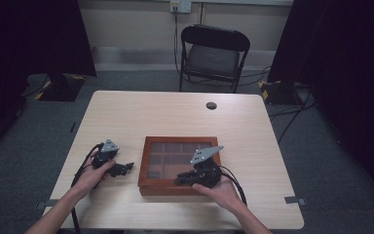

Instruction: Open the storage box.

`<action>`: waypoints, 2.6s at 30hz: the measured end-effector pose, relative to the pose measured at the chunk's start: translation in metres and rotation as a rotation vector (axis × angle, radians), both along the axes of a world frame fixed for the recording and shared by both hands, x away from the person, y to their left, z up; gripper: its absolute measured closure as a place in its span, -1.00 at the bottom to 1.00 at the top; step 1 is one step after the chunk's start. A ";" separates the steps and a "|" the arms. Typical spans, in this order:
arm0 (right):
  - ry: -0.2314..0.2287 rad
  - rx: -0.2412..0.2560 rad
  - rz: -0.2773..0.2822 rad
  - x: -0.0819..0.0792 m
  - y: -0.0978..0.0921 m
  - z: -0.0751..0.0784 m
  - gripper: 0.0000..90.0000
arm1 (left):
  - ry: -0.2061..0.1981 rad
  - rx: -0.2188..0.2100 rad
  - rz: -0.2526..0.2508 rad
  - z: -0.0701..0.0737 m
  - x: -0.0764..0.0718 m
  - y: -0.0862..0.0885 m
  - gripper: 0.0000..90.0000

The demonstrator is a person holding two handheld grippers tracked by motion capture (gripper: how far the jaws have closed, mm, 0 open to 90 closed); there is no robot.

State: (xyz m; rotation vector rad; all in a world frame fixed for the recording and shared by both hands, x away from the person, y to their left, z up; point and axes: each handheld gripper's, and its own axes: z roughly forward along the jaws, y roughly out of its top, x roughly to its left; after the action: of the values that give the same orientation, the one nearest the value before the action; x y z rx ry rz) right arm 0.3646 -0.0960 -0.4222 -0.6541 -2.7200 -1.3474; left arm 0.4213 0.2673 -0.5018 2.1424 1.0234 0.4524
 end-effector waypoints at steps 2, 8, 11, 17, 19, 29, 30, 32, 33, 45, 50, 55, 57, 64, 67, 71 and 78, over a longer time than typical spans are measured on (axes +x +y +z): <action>0.002 0.005 0.001 0.001 0.000 0.002 0.81 | 0.000 0.000 0.000 0.000 0.000 0.000 -0.81; 0.010 0.014 -0.009 0.002 -0.001 0.008 0.80 | 0.000 0.000 0.000 0.000 0.000 0.000 -0.81; 0.010 0.021 -0.010 0.003 -0.002 0.010 0.80 | 0.000 0.000 0.000 0.000 0.000 0.000 -0.81; 0.005 0.040 -0.017 0.004 -0.003 0.017 0.80 | 0.000 0.000 -0.001 0.000 0.000 0.000 -0.81; 0.002 0.043 -0.018 0.004 -0.003 0.018 0.80 | -0.001 0.000 0.000 0.000 0.000 0.000 -0.82; -0.009 0.059 -0.032 0.006 -0.004 0.027 0.80 | 0.000 0.000 0.000 0.000 0.000 0.000 -0.81; -0.011 0.063 -0.033 0.006 -0.004 0.028 0.80 | 0.000 0.000 0.000 0.000 0.000 0.000 -0.81; -0.015 0.069 -0.036 0.007 -0.005 0.031 0.80 | 0.000 0.000 0.000 0.000 0.000 0.000 -0.81; -0.017 0.074 -0.039 0.007 -0.005 0.032 0.80 | 0.000 0.000 0.000 0.000 0.000 0.000 -0.81; -0.029 0.077 -0.034 0.011 -0.005 0.043 0.81 | 0.000 0.000 0.000 0.000 0.000 0.000 -0.82; -0.033 0.073 -0.019 0.014 -0.005 0.047 0.81 | 0.000 0.000 -0.001 0.000 0.000 0.000 -0.82; -0.039 0.084 -0.018 0.014 -0.007 0.054 0.82 | 0.000 0.000 -0.001 0.000 0.000 0.000 -0.82; -0.043 0.086 -0.018 0.014 -0.008 0.056 0.82 | -0.001 0.000 -0.001 0.000 0.000 0.000 -0.82; -0.060 0.089 -0.035 0.016 -0.010 0.067 0.83 | -0.001 -0.001 -0.001 0.000 0.000 0.000 -0.82; -0.061 0.084 -0.037 0.016 -0.009 0.068 0.83 | 0.000 -0.001 -0.001 0.000 0.000 0.000 -0.82; -0.057 0.078 -0.037 0.017 -0.009 0.070 0.83 | -0.001 -0.008 0.003 0.000 0.000 0.000 -0.82; -0.047 0.064 -0.032 0.020 -0.008 0.074 0.83 | -0.003 -0.011 0.004 0.000 0.000 0.000 -0.82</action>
State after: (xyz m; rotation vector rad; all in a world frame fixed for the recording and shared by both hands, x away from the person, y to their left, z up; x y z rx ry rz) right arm 0.3846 -0.1043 -0.3482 -0.6717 -2.7004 -1.4691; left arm 0.4211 0.2668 -0.5023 2.1298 1.0262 0.4506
